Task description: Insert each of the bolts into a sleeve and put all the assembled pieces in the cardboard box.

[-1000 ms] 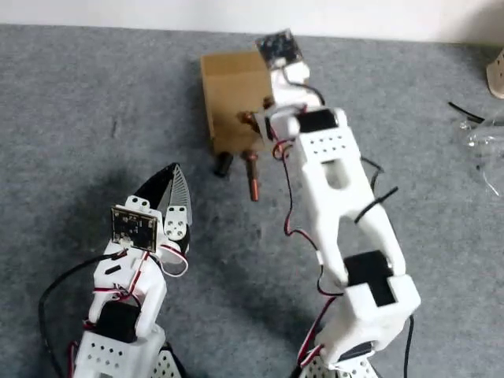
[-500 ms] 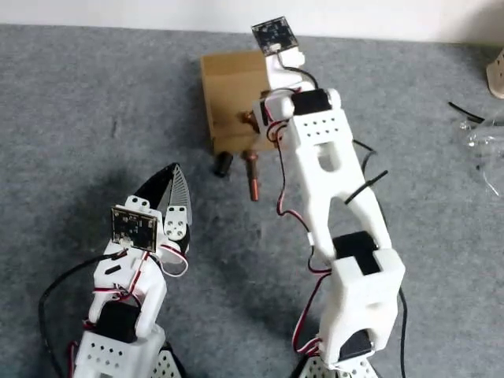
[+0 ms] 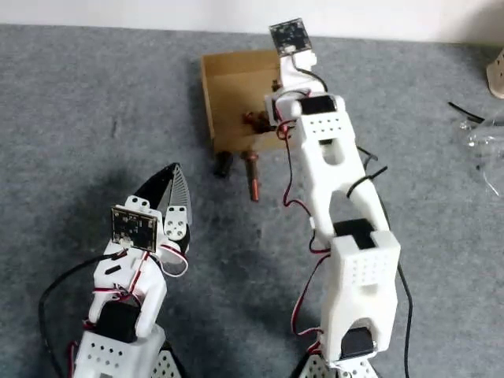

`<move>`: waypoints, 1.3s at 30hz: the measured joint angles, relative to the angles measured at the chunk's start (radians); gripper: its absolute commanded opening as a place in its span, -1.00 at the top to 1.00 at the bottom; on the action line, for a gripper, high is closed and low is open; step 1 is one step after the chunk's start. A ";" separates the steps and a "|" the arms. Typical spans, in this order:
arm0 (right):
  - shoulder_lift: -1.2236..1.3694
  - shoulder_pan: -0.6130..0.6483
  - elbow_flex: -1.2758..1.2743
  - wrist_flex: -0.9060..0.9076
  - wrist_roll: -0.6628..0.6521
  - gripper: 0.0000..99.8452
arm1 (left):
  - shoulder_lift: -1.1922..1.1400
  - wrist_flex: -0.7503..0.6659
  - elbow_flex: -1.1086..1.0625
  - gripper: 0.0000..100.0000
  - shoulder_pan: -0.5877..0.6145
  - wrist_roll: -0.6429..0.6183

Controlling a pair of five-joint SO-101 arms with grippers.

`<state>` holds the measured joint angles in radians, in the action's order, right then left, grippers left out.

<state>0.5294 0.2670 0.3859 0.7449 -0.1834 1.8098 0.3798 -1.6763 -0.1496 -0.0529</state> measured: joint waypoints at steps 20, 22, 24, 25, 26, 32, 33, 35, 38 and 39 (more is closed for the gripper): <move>0.167 -0.003 0.012 -0.107 0.002 0.99 | 0.000 0.000 0.000 0.99 0.000 0.000; 0.190 -0.003 0.028 -0.117 0.002 0.99 | 0.000 0.000 0.000 0.99 0.000 0.000; 0.213 -0.005 0.051 -0.117 0.002 0.99 | 0.000 0.000 0.000 0.99 0.000 0.000; 0.224 -0.005 0.063 -0.118 0.002 0.99 | 0.000 0.000 0.000 0.99 0.000 0.000; 0.236 -0.005 0.077 -0.118 0.002 0.99 | 0.000 0.000 0.000 0.99 0.000 0.000; 0.276 -0.008 0.129 -0.118 0.002 0.98 | 0.000 0.000 0.000 0.99 0.000 0.000; 0.276 -0.008 0.129 -0.118 0.002 0.97 | 0.000 0.000 0.000 0.99 0.000 0.000; 0.276 -0.008 0.129 -0.118 0.002 0.89 | 0.000 0.000 0.000 0.99 0.000 0.000; 0.276 -0.006 0.129 -0.117 0.002 0.69 | 0.000 0.000 0.000 0.99 0.000 0.000; 0.276 -0.005 0.129 -0.107 0.002 0.64 | 0.000 0.000 0.000 0.99 0.000 0.000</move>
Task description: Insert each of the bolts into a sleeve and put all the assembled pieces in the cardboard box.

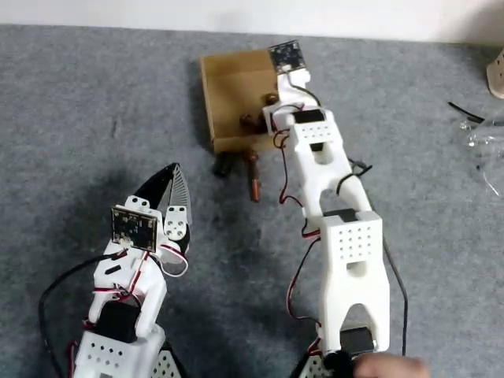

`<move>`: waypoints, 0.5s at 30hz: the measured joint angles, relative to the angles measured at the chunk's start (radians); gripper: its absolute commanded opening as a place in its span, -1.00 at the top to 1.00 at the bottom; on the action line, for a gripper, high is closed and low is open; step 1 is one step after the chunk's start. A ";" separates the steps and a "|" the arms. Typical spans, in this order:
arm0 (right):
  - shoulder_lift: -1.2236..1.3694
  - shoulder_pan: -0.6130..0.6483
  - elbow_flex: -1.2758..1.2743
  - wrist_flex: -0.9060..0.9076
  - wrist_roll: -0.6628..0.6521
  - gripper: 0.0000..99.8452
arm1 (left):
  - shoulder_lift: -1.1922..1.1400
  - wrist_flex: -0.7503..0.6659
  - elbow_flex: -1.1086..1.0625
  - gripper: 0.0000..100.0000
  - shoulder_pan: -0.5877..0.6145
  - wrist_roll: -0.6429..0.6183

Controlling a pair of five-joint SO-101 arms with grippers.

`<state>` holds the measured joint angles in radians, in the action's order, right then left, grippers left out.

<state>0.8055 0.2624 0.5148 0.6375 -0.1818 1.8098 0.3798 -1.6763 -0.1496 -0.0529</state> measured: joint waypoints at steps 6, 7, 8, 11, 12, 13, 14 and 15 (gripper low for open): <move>-0.002 0.002 0.017 0.084 0.000 0.58 | 0.000 0.000 0.000 0.99 0.000 0.000; -0.002 0.002 0.023 0.098 0.000 0.58 | 0.000 0.000 0.000 0.99 0.000 0.000; -0.002 0.002 0.026 0.107 0.000 0.58 | 0.000 0.000 0.000 0.99 0.000 0.000; -0.002 0.002 0.058 0.167 0.000 0.58 | 0.000 0.000 0.000 0.99 0.000 0.000; -0.002 0.002 0.074 0.192 -0.002 0.58 | 0.000 0.000 0.000 0.99 0.000 0.000; -0.002 -0.003 0.092 0.224 -0.002 0.58 | 0.000 0.000 0.000 0.99 0.000 0.000; -0.002 -0.005 0.110 0.256 -0.002 0.58 | 0.000 0.000 0.000 0.99 0.000 0.000; -0.003 -0.006 0.132 0.293 -0.002 0.58 | 0.000 0.000 0.000 0.99 0.000 0.000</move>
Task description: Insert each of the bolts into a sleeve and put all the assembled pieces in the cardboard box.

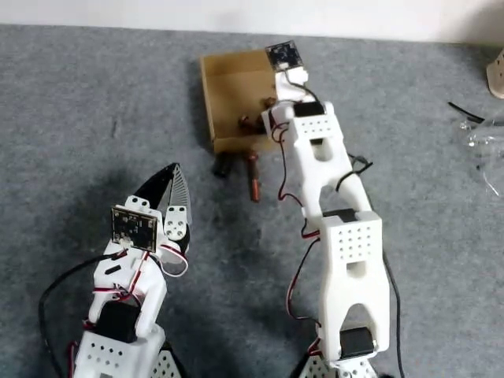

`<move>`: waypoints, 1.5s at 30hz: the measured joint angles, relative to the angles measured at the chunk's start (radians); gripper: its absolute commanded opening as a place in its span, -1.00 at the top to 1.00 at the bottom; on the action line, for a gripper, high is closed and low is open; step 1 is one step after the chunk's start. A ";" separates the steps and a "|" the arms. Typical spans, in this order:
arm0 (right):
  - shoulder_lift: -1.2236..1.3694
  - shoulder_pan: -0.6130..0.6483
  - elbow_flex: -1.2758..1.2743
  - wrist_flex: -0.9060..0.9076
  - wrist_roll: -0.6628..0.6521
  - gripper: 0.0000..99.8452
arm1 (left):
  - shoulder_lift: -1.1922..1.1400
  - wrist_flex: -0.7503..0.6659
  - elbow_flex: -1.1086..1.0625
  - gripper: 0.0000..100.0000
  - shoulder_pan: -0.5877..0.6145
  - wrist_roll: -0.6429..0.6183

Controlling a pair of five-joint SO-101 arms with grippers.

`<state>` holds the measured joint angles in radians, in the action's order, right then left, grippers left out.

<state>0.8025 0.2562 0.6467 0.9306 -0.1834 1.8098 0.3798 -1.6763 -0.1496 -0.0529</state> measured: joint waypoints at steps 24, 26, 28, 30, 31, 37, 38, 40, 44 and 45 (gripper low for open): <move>-0.078 0.155 0.568 0.810 0.000 0.58 | 0.000 0.000 0.000 0.99 -0.002 0.000; -0.078 0.155 0.571 0.810 0.017 0.58 | 0.000 0.000 0.000 0.99 -0.002 0.000; -0.078 0.161 0.571 0.810 0.041 0.58 | 0.000 0.000 0.000 0.99 0.000 0.000; -0.078 0.163 0.571 0.810 0.052 0.58 | 0.000 0.000 0.000 0.99 -0.002 0.000; -0.078 0.167 0.571 0.810 0.054 0.58 | 0.000 0.000 0.000 0.99 -0.002 0.000; -0.178 0.222 0.563 0.810 0.057 0.58 | 0.000 0.000 0.000 0.99 0.000 0.000; -0.198 0.236 0.542 0.810 0.057 0.58 | 0.000 0.000 0.000 0.99 0.000 0.000; -0.232 0.270 0.476 0.810 0.057 0.58 | 0.000 0.000 0.000 0.99 0.000 0.000; -0.272 0.333 0.284 0.810 0.097 0.58 | 0.000 0.000 0.000 0.99 0.000 0.000; -0.273 0.345 0.236 0.810 0.114 0.58 | 0.000 0.000 0.000 0.99 0.000 0.000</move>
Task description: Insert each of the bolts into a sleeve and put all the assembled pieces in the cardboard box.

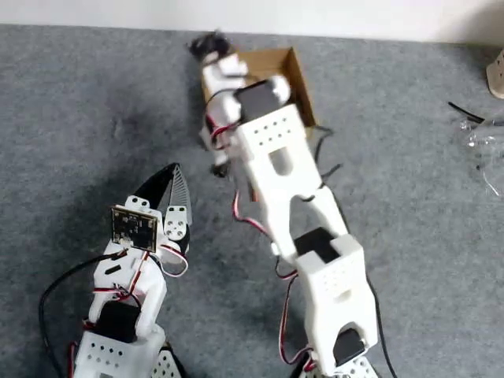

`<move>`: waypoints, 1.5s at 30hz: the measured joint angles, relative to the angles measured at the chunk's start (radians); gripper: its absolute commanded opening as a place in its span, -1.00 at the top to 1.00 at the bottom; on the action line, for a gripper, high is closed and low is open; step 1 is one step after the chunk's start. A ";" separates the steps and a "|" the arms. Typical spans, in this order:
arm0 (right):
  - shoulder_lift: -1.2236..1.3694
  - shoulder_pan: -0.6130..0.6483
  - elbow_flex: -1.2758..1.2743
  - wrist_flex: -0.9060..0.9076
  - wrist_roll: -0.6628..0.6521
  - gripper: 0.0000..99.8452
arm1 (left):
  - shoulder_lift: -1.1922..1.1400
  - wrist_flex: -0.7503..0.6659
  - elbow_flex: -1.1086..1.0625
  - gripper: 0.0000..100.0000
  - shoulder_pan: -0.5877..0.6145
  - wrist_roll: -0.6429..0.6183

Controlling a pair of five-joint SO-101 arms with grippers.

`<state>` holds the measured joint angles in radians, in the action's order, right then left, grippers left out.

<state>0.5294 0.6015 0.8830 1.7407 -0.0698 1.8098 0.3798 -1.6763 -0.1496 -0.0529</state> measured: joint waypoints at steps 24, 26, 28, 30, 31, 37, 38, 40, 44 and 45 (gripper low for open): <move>0.155 0.041 -0.402 -0.445 0.273 0.58 | 0.000 0.000 0.000 0.99 -0.002 0.002; 0.170 0.041 -0.385 -0.453 0.316 0.58 | 0.000 0.000 0.000 0.99 0.000 0.002; 0.186 0.041 -0.356 -0.454 0.353 0.58 | 0.000 0.000 0.000 0.99 0.000 0.002; 0.203 0.041 -0.321 -0.454 0.379 0.58 | 0.000 0.000 0.000 0.99 0.000 0.002; 0.216 0.041 -0.304 -0.454 0.385 0.58 | 0.000 0.000 0.000 0.99 0.000 0.002; 0.328 0.041 -0.173 -0.454 0.408 0.58 | 0.000 0.000 0.000 0.99 0.000 0.002; 0.350 0.041 -0.144 -0.453 0.411 0.58 | 0.000 0.000 0.000 0.99 0.000 0.002; 0.393 0.041 -0.081 -0.451 0.414 0.58 | 0.000 0.000 0.000 0.99 0.000 0.002; 0.471 0.038 0.038 -0.450 0.416 0.58 | 0.000 0.000 0.000 0.99 0.000 0.002; 0.486 0.038 0.060 -0.450 0.416 0.58 | 0.000 0.000 0.000 0.99 0.000 0.002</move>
<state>1.0157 0.6398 0.9429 1.2912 0.3460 1.8098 0.3798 -1.6763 -0.1496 -0.0514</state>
